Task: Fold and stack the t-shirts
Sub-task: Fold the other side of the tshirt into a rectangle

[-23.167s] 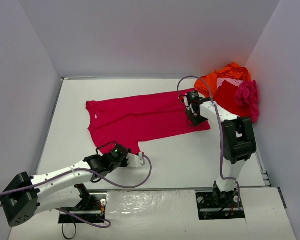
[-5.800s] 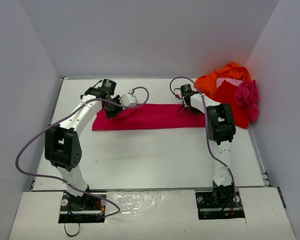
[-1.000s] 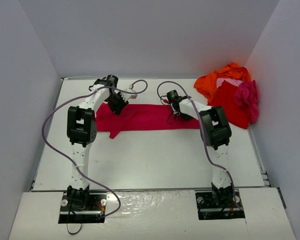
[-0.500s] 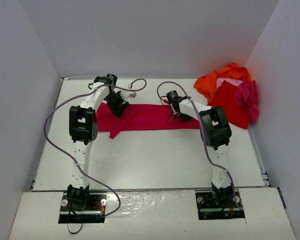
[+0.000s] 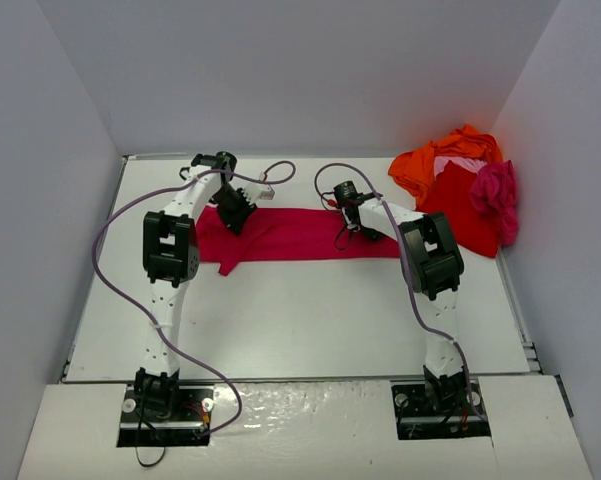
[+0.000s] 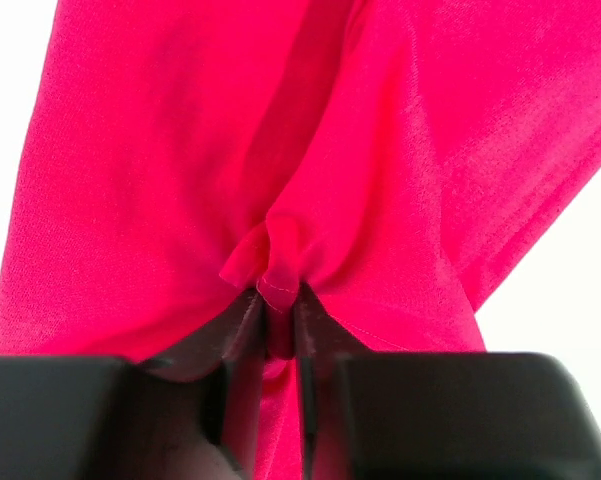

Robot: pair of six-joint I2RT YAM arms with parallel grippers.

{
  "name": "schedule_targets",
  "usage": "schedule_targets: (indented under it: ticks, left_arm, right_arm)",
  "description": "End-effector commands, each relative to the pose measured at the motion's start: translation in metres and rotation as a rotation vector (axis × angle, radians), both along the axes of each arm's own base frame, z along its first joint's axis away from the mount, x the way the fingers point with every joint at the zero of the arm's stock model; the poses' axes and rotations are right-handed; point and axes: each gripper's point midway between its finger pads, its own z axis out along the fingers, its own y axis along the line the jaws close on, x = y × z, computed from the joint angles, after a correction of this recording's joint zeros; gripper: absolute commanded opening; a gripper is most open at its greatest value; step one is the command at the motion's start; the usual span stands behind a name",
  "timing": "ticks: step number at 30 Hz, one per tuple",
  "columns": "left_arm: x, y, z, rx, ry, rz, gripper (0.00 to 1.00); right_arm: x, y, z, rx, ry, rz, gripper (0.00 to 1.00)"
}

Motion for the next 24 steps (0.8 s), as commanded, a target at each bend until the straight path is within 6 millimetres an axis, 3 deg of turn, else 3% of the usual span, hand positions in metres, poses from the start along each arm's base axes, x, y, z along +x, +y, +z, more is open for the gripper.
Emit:
schedule_targets:
  ticks: [1, 15, 24]
  left_arm:
    - [0.010, 0.003, 0.044, -0.009, -0.110, -0.020, 0.16]
    - [0.022, 0.004, 0.057, 0.011, -0.165, -0.004, 0.23]
    - [0.028, 0.001, 0.063, 0.002, -0.192, 0.003, 0.34]
  right_arm:
    - [-0.006, 0.002, 0.012, 0.025, -0.010, -0.005, 0.43]
    - [-0.007, 0.002, 0.009, 0.022, -0.001, -0.002, 0.42]
    - [-0.007, 0.002, 0.008, 0.024, 0.003, 0.000, 0.43]
